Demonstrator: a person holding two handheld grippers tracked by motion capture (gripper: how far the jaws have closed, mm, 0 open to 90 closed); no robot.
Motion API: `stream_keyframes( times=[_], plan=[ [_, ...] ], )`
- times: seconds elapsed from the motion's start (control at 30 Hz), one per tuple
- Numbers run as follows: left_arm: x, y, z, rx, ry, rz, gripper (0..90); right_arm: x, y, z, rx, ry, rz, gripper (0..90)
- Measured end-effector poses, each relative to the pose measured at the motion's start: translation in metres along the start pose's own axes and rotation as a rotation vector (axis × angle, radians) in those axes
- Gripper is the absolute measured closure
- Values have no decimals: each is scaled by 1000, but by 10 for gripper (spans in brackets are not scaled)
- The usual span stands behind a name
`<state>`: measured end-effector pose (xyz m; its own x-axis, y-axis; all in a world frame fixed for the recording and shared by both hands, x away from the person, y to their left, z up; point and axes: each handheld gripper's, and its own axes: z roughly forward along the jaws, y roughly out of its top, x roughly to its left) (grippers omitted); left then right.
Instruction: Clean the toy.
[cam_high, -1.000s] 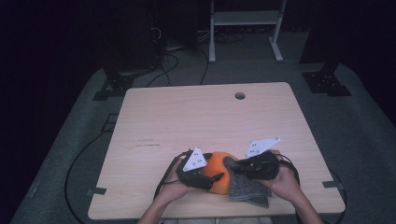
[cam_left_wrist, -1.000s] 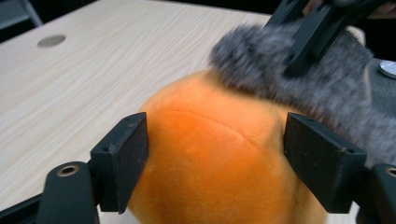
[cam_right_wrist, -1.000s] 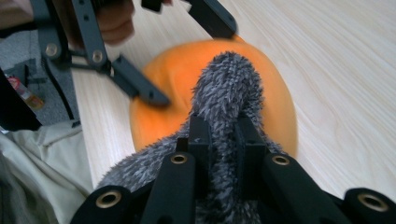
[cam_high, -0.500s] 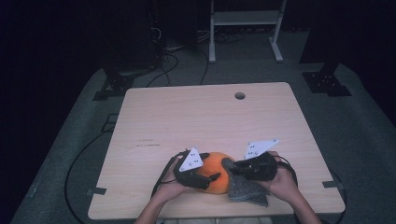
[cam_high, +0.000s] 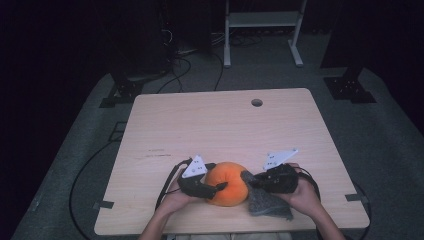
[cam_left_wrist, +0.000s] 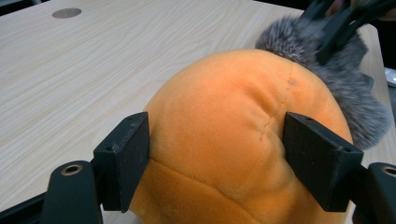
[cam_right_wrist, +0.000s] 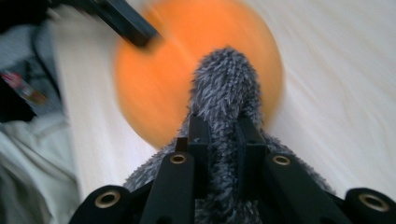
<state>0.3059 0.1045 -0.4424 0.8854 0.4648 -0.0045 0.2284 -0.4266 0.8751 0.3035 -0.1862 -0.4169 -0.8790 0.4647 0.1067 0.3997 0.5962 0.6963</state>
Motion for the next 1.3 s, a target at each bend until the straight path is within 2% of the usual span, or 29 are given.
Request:
stream_keyframes(
  times=[0.03, 0.07, 0.1, 0.13, 0.23, 0.3, 0.33, 0.37, 0.43, 0.47, 0.5, 0.53, 0.57, 0.67, 0.7, 0.73, 0.77, 0.8, 0.83, 0.87, 0.9, 0.93, 0.97, 1.07, 1.1, 1.17, 1.23, 1.27, 1.3],
  plan=[
    [0, 0, 0, 0, -1, 0, 243, -4, -3, 0, 1, 10, 24, 789],
    [0, 0, 1, 1, -1, -4, 243, -5, -3, -5, -29, 24, 33, 789],
    [0, 0, 1, 1, -1, -4, 243, -5, -3, -5, -29, 24, 33, 789],
    [-1, 0, 1, 1, -3, -5, 244, 0, 4, -10, -85, 45, 29, 790],
    [-2, 1, 2, 3, -1, 1, 243, 4, 12, -12, -121, 68, 20, 790],
    [-2, 2, 1, 6, -7, 2, 240, 6, 14, -7, -104, 79, 7, 790],
    [0, 4, -2, 5, -29, -6, 232, 2, 8, 1, -65, 97, 24, 789],
    [0, 4, -2, 5, -29, -6, 220, 2, 8, 1, -65, 97, 24, 789],
    [3, 7, -5, 27, -32, -30, 191, -4, 1, 1, -20, 101, 45, 787],
    [4, 7, -6, 26, -35, -45, 181, -7, -2, -1, -12, 98, 56, 787],
    [8, 6, -5, 29, -47, -88, 169, -10, -4, -6, -15, 78, 68, 787],
    [8, 6, -5, 29, -47, -88, 160, -10, -4, -6, -15, 78, 68, 787],
    [10, 6, -1, 45, -67, -127, 149, -12, -1, -10, -74, 96, 87, 787],
    [9, 5, 2, 42, -71, -139, 201, -11, 5, -10, -109, 88, 93, 785],
    [6, 6, 3, 46, -59, -113, 201, -11, 8, -8, -113, 92, 98, 783],
    [2, 7, 4, 44, -38, -80, 307, -12, 10, 0, -92, 99, 103, 783],
    [-4, 10, 4, 23, 1, -32, 339, -13, 9, 1, -92, 103, 113, 783],
    [-7, 12, 4, -13, 13, -11, 369, -15, 8, 0, -101, 106, 126, 784],
    [-7, 12, 4, -13, 13, -11, 388, -15, 8, 0, -101, 106, 126, 784],
    [-10, 18, 4, -74, 52, 15, 399, -16, 8, -6, -128, 81, 123, 785],
    [-12, 21, 5, -105, 79, 43, 408, -16, 9, -9, -140, 68, 119, 787],
    [-12, 21, 5, -105, 79, 43, 411, -16, 9, -9, -140, 68, 119, 787],
    [-17, 24, 9, -112, 102, 92, 406, -16, 11, -13, -169, 45, 115, 786],
    [-21, 20, 12, -79, 94, 116, 332, -13, 13, -10, -141, 30, 97, 787],
    [-19, 19, 11, -69, 70, 99, 332, -12, 12, -6, -125, 22, 83, 787],
    [-12, 19, 3, -66, 46, 41, 236, -8, 10, 2, -93, 34, 61, 789],
    [-1, 20, -2, -54, 54, -50, 126, -1, 7, 6, -69, 43, 29, 791],
    [7, 16, 1, -9, 28, -133, 69, 4, 5, 6, -52, 51, 4, 791],
    [7, 16, 1, -9, 28, -133, 54, 4, 5, 6, -52, 51, 4, 791]
  ],
)
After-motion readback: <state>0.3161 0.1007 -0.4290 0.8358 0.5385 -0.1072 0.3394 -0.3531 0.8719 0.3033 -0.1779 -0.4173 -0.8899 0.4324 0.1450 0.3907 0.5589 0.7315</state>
